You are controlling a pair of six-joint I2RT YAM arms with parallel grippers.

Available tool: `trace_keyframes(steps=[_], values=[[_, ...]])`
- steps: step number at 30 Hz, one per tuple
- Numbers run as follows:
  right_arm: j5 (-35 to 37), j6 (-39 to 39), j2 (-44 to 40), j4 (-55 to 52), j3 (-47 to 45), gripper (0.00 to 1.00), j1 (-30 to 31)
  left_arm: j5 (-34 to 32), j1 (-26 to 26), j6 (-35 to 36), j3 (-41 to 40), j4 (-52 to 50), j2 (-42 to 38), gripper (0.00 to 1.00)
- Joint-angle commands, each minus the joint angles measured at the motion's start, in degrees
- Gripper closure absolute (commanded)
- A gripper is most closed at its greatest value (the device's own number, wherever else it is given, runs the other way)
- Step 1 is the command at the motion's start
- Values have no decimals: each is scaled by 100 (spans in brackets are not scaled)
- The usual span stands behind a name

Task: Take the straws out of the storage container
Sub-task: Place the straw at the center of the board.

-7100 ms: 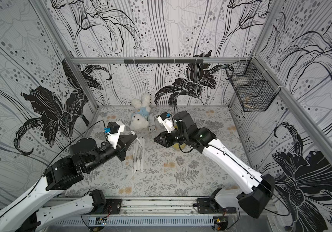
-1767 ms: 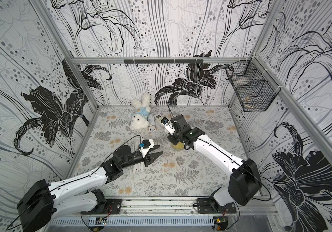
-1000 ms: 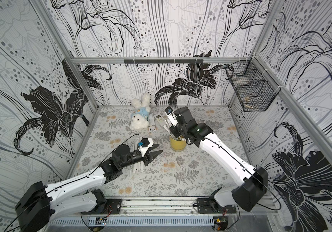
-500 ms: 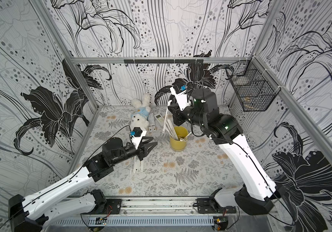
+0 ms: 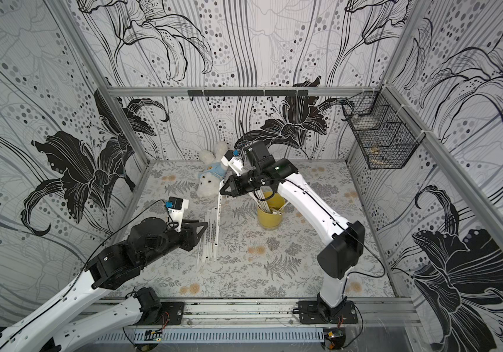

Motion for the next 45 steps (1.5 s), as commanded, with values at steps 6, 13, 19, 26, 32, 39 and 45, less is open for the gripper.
trace_keyframes(steps=[6,13,19,26,32,39,45], values=[[-842,260,1698,-256,966,100,67,-387,222,-684,-729,105,356,54],[-898,324,2729,-458,1608,100,76,58,928,-691,-1339,678,618,54],[-772,376,3406,-591,2057,100,76,530,1328,-371,-1414,958,857,54],[-628,390,3966,-798,2509,97,69,954,1497,-129,-1356,1060,1174,55],[-598,322,4275,-1056,2804,91,67,1143,1622,-86,-1371,1122,1197,55],[-462,329,4214,-1034,2804,77,24,1333,1806,-73,-1389,1182,1197,56],[-510,385,4128,-903,2804,74,14,1426,1897,-59,-1393,1205,1190,56]])
